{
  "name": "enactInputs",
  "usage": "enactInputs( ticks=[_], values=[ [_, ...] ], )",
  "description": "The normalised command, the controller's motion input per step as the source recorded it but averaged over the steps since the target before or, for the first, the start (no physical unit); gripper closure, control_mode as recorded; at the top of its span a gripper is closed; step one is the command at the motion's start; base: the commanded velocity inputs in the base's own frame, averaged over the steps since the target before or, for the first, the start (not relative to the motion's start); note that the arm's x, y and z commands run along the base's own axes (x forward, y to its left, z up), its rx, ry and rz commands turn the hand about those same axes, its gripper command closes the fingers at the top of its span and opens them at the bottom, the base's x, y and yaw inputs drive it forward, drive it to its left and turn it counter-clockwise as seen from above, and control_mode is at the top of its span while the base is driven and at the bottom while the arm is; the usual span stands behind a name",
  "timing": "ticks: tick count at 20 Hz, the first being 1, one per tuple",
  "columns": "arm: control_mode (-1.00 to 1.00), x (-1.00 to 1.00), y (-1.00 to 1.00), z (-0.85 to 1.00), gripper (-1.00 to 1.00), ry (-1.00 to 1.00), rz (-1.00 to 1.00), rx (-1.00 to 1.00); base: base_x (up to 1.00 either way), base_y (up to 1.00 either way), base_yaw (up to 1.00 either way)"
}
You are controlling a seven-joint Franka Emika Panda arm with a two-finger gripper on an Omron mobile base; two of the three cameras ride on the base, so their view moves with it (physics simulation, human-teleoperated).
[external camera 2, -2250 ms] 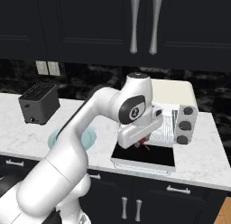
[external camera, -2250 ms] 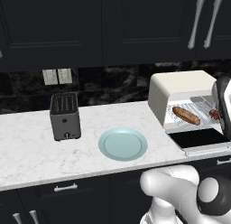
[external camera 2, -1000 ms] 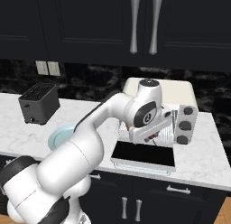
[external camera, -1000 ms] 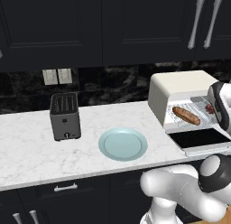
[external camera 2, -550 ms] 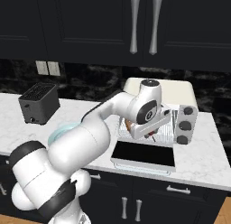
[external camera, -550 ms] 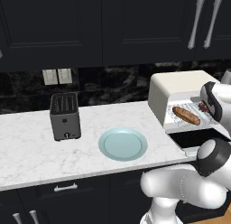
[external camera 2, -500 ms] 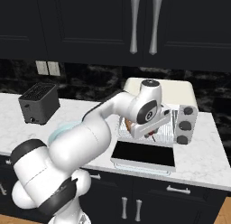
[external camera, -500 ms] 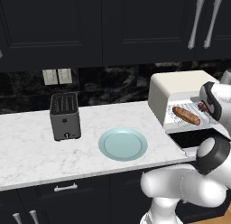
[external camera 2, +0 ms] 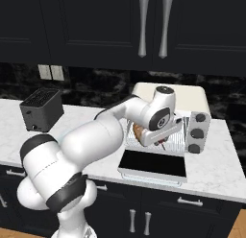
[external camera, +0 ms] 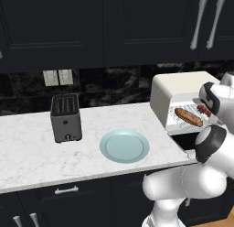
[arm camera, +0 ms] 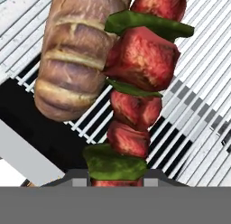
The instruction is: Pick up the kebab skewer and baguette bread, and place them inside the toaster oven. Close the toaster oven door and start by setting the timer.
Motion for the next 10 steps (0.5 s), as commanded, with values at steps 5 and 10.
enactInputs(
  ticks=[5, 10],
  values=[
    [-1.0, 0.17, -0.01, -0.14, 1.0, 0.0, 0.0, 0.05, 0.0, 0.0, 0.0],
    [-1.0, 0.24, -0.05, -0.11, 1.0, 0.0, 0.0, 0.05, 0.0, 0.0, 0.0]
  ],
)
